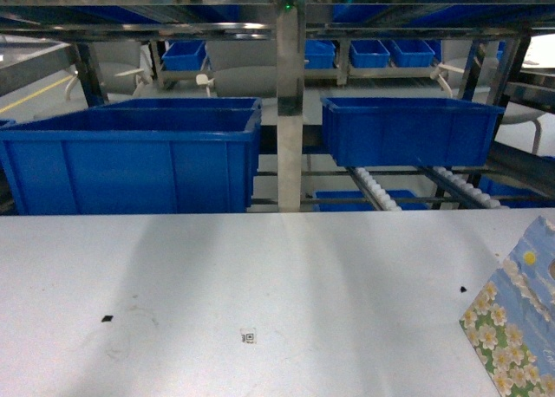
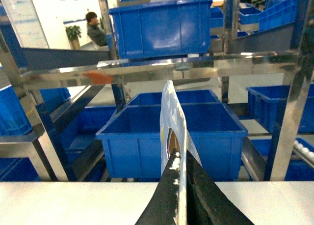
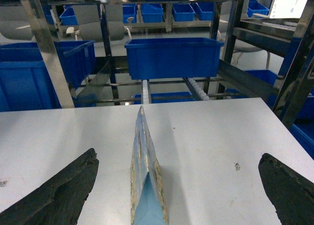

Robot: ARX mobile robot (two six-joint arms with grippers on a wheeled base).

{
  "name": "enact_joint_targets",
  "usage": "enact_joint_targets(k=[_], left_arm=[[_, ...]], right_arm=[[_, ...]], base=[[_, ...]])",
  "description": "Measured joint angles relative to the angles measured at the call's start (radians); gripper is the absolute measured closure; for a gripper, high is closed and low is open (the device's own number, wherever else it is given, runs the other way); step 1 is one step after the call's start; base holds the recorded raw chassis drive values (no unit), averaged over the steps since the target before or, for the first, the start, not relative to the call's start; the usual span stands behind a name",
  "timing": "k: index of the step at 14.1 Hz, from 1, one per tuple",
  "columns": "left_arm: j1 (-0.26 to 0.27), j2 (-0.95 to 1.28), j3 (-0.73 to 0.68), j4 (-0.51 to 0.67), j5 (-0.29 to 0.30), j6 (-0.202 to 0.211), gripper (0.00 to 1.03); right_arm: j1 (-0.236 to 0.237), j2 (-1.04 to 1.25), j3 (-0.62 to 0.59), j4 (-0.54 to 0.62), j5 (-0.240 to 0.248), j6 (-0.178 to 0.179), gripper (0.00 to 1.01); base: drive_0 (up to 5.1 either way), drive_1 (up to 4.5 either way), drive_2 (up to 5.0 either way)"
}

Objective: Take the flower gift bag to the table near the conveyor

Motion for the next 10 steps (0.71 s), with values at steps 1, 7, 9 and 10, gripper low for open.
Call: enact_joint_targets(k=[1, 7, 9, 10], left_arm=[[0.021, 0.1, -0.003, 0.092, 0.007, -0.012, 1.01], [0.087, 0.744, 0.1, 0.547, 0.019, -0.102, 1.01], [0.087, 0.91, 0.132, 0.61, 0.032, -0.118, 1.01], [0.087, 0.964, 0.148, 0.629, 0.031, -0.13, 1.01]], right_arm=[[0.0, 0.0, 0.0, 0.0, 0.0, 0.0, 0.03], [0.0, 0.0, 0.0, 0.0, 0.0, 0.0, 0.03], [0.0, 0.0, 0.0, 0.0, 0.0, 0.0, 0.03], [0.0, 0.0, 0.0, 0.0, 0.0, 0.0, 0.03]], base=[[0.0, 0.0, 0.0], [0.0, 0.0, 0.0], [0.0, 0.0, 0.0], [0.0, 0.0, 0.0]])
